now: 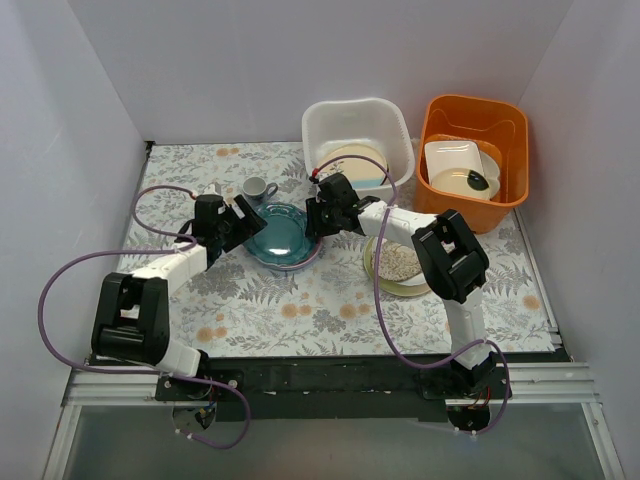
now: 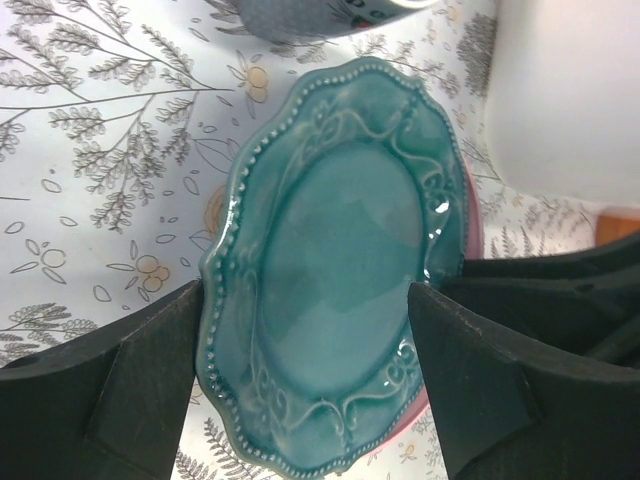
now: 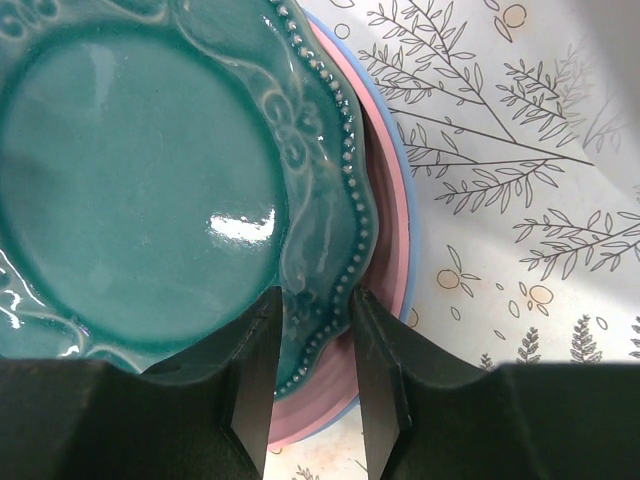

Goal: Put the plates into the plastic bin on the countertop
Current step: Pick up the plate at the center of the board, then place the plate in the plastic bin.

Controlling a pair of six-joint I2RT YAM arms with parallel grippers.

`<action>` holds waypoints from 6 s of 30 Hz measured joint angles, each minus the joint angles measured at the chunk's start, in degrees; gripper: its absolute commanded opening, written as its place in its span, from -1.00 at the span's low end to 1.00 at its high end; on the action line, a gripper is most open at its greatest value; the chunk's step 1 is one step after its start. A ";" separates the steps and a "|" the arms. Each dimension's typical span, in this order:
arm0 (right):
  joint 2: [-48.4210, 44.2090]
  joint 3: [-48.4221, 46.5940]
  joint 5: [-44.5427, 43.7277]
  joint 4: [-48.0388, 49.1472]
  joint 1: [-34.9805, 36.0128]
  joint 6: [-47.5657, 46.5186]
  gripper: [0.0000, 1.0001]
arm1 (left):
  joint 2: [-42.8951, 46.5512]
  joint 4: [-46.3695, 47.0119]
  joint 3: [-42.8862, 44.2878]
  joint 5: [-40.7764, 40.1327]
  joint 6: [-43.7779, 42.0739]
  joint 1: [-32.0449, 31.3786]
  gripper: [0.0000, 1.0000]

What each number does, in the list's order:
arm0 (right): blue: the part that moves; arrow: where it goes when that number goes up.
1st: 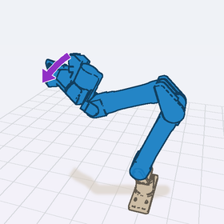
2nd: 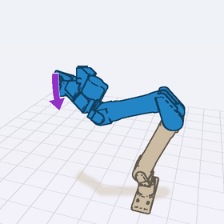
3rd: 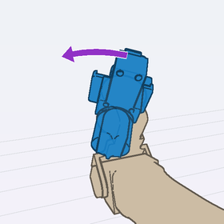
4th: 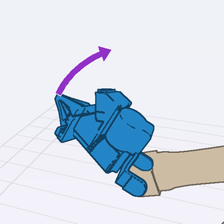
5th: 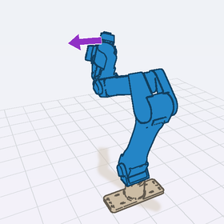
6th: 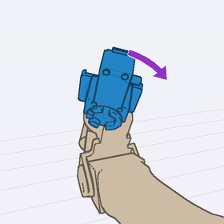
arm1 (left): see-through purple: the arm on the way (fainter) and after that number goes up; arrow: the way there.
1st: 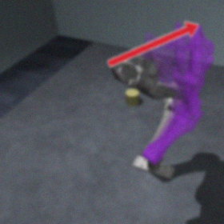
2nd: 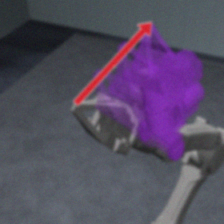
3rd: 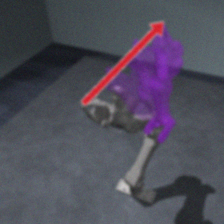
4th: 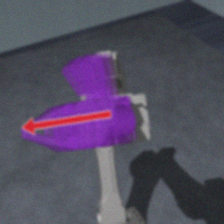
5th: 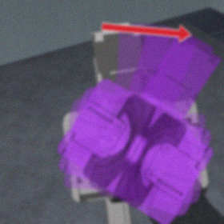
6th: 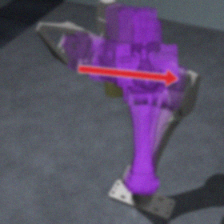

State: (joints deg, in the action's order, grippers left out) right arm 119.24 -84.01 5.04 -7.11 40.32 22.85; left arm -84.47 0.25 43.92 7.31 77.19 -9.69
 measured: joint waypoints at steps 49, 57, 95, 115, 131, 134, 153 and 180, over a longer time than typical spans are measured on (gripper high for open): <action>-2.56 3.32 -0.46 -0.46 -1.36 -1.57 -0.02 | -1.97 8.96 -3.91 10.16 -0.07 1.81 -1.00; -9.73 7.63 1.84 -3.08 -1.05 -0.50 0.36 | 2.67 6.14 -4.37 11.30 -0.44 0.31 -1.00; -23.08 23.85 23.06 18.78 -10.67 9.29 0.17 | 16.98 14.16 -11.13 20.50 2.97 -0.35 -1.00; -21.86 24.98 32.96 27.63 -12.70 17.35 -0.97 | 17.94 15.15 -11.78 22.75 4.22 0.39 -1.00; -22.10 25.62 29.83 25.94 -11.80 14.69 -0.97 | 13.88 15.34 -11.06 23.28 3.80 -0.04 0.36; -22.10 25.83 28.98 23.82 -11.30 13.11 -0.97 | 13.97 16.20 -10.64 23.37 3.85 -0.31 0.92; -22.10 26.05 27.98 20.04 -11.26 10.93 -0.97 | 14.75 13.75 -8.48 18.91 1.68 -0.39 0.96; -22.14 18.67 28.11 12.39 -19.89 8.20 -0.97 | 13.79 8.74 -4.96 15.58 0.09 -0.39 0.96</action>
State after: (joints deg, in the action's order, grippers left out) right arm 97.10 -65.34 33.15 5.28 20.43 31.05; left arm -70.67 8.99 38.96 22.90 77.28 -10.09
